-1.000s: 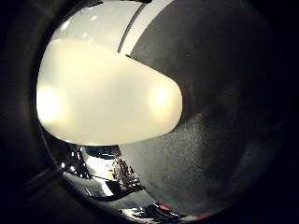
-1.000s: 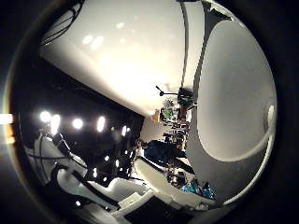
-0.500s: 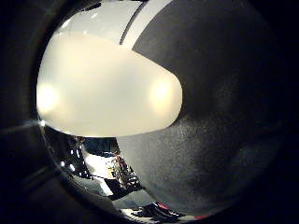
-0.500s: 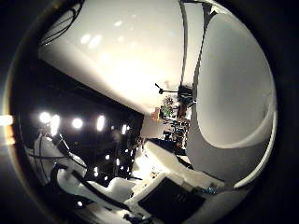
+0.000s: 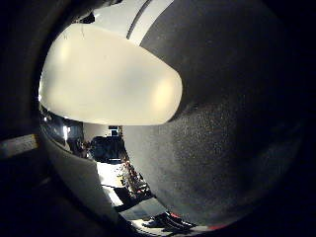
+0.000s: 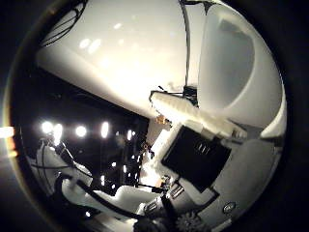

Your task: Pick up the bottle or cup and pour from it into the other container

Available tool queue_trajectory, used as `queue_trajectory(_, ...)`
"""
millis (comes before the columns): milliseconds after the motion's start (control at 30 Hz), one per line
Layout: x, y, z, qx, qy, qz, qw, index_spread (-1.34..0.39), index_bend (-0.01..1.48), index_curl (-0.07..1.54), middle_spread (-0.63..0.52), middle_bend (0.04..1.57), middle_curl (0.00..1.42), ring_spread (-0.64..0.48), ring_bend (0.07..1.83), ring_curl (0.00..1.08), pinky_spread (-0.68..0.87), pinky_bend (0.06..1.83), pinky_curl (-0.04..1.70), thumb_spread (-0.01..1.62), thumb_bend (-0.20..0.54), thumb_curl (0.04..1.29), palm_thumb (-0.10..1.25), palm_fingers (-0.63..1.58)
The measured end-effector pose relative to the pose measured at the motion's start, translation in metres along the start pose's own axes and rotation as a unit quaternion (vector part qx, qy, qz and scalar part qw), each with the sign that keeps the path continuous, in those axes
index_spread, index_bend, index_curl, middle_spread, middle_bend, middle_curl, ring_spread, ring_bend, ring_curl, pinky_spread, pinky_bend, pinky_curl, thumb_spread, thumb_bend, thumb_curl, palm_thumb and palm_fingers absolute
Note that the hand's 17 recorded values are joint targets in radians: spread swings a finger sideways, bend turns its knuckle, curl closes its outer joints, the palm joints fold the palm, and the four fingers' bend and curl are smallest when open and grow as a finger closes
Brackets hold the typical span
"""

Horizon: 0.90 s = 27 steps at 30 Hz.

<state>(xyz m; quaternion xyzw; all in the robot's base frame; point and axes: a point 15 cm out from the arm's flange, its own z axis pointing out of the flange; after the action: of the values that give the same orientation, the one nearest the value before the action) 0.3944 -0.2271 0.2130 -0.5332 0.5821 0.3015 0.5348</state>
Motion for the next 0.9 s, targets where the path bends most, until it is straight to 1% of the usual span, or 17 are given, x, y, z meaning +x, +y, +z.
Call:
queue_trajectory(67, -0.004, 0.001, 0.000, -0.002, -0.004, -0.001, 1.000, -0.30, 0.25, 0.45, -0.13, 0.83, 0.52, -0.16, 1.09, 0.39, -0.46, 1.05, 0.20, 0.99, -0.024, 0.36, 0.71, 1.18)
queue_trajectory(133, -0.009, 0.003, 0.003, -0.006, -0.015, 0.002, 1.000, -0.31, 0.30, 0.49, -0.14, 0.88, 0.54, -0.17, 1.10, 0.41, -0.48, 1.08, 0.22, 0.99, -0.024, 0.37, 0.71, 1.20)
queue_trajectory(267, -0.020, 0.007, 0.006, -0.016, -0.037, 0.005, 0.999, -0.34, 0.41, 0.60, -0.15, 0.99, 0.58, -0.18, 1.14, 0.45, -0.46, 1.14, 0.29, 0.99, -0.023, 0.39, 0.73, 1.20)
queue_trajectory(333, -0.022, 0.006, 0.005, -0.016, -0.037, 0.003, 0.999, -0.35, 0.44, 0.64, -0.16, 1.01, 0.59, -0.18, 1.16, 0.46, -0.45, 1.16, 0.31, 0.99, -0.023, 0.39, 0.74, 1.19)
queue_trajectory(500, -0.026, 0.006, 0.004, -0.015, -0.038, 0.001, 0.999, -0.36, 0.45, 0.72, -0.16, 1.06, 0.61, -0.18, 1.19, 0.49, -0.44, 1.17, 0.37, 0.99, -0.025, 0.41, 0.75, 1.16)
queue_trajectory(667, -0.039, 0.005, 0.002, -0.021, -0.043, -0.008, 0.999, -0.38, 0.44, 0.78, -0.16, 1.07, 0.61, -0.18, 1.19, 0.50, -0.43, 1.17, 0.41, 0.99, -0.025, 0.41, 0.75, 1.15)
queue_trajectory(900, -0.061, -0.002, -0.004, -0.017, -0.028, -0.017, 0.999, -0.40, 0.41, 0.84, -0.16, 1.08, 0.62, -0.19, 1.20, 0.52, -0.42, 1.15, 0.45, 0.99, -0.025, 0.42, 0.75, 1.14)
